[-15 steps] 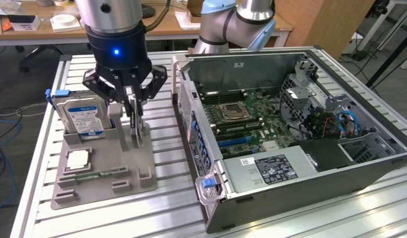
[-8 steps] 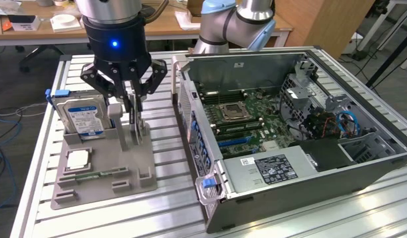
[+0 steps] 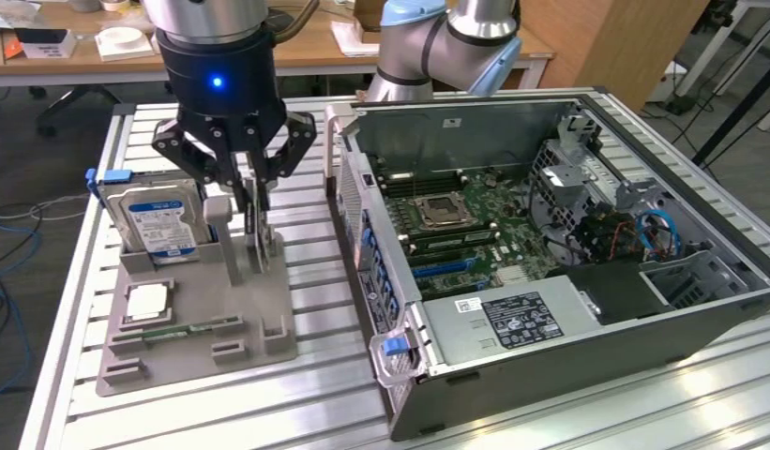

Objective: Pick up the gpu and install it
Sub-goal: 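Pick up the gpu and move the gpu toward the slot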

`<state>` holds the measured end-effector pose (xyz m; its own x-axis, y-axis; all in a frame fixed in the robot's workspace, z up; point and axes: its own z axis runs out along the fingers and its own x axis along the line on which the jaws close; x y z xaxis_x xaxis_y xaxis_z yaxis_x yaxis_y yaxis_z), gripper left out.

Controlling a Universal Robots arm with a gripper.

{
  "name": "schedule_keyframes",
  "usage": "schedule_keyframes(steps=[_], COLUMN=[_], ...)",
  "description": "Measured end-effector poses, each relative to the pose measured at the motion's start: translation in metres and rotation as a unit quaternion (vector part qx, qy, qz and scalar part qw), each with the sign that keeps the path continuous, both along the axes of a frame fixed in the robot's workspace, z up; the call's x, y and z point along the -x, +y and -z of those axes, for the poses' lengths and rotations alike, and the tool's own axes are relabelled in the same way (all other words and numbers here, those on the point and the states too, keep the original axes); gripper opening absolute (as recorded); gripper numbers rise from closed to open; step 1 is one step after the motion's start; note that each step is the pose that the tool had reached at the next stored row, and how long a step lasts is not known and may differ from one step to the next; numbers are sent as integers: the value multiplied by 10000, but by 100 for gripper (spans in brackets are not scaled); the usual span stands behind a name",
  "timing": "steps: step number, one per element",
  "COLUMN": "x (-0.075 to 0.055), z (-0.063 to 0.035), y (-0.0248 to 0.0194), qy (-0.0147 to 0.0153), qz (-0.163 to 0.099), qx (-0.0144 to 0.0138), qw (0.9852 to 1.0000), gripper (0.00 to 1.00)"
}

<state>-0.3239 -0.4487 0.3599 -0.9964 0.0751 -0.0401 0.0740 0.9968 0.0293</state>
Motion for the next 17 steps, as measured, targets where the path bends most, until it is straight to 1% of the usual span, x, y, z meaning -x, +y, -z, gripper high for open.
schedule_keyframes(steps=[5,17], x=[0,0], z=[-27,-148], y=[1,1], qy=[-1,-2], qz=[0,0], qx=[-1,-1], qw=[10000,10000], gripper=[26,26])
